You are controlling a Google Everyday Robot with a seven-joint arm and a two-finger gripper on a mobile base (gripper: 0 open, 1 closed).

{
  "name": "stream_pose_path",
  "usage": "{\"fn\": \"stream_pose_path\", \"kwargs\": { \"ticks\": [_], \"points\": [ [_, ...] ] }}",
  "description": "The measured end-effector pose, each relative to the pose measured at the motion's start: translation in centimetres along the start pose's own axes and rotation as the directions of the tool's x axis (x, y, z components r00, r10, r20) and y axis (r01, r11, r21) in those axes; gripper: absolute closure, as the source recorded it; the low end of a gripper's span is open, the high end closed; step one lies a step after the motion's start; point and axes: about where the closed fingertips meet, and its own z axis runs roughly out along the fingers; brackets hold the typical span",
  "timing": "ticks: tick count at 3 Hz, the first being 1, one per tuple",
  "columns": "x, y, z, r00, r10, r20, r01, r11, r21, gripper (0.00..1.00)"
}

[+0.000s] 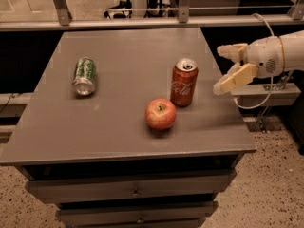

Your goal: Move coke can near apple

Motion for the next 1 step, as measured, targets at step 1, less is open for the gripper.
{"fn": "stream_pose_path", "kwargs": {
  "ticks": [1],
  "points": [
    [-1.12,-0.95,-3.52,0.999,-0.034,-0.007,0.035,0.9894,0.141,0.0]
  ]
}}
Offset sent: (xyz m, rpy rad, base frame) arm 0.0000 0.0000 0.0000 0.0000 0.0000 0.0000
